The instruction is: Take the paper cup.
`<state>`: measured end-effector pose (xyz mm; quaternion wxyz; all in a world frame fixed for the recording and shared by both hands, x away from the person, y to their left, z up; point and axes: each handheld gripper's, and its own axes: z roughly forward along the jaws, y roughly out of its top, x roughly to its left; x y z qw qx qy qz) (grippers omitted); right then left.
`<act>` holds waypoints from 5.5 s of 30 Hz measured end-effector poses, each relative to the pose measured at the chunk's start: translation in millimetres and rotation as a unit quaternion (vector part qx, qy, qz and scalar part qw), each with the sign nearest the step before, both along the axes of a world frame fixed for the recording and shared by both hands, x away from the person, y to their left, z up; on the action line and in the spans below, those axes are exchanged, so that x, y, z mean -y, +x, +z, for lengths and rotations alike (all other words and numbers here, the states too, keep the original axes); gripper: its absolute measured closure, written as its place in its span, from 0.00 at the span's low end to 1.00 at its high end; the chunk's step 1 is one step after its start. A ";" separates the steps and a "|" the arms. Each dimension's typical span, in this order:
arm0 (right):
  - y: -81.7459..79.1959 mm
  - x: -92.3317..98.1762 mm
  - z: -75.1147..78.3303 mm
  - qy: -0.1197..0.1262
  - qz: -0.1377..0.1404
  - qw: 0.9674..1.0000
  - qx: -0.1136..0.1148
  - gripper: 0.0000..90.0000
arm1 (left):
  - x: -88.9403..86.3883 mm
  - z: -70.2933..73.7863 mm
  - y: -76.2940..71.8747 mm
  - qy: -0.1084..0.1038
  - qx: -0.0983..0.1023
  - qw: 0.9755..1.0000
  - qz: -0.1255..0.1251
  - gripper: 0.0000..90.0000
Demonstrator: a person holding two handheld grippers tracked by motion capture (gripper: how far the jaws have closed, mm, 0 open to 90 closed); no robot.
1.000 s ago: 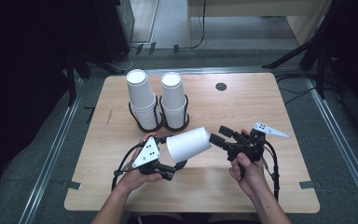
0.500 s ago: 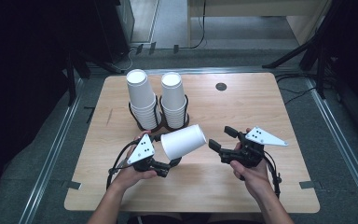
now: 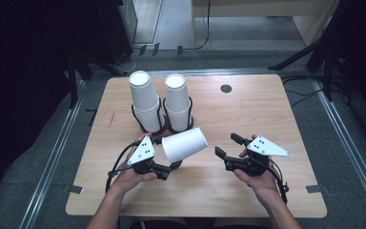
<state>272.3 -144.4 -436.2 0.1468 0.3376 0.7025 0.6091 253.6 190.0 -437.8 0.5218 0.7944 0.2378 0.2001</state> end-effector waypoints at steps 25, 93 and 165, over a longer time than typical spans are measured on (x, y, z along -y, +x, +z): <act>-20.8 -17.4 -19.6 -0.150 0.013 0.982 0.111 0.27 | -4.3 18.5 8.9 0.070 -0.016 0.997 -0.016 0.10; -32.9 -55.4 -22.6 -0.231 0.051 0.947 0.218 0.10 | 27.2 35.4 14.6 0.185 -0.047 0.975 -0.110 0.10; -23.6 -27.2 -25.9 -0.216 0.047 0.957 0.188 0.29 | -22.8 42.5 17.0 0.016 -0.078 0.995 -0.064 0.06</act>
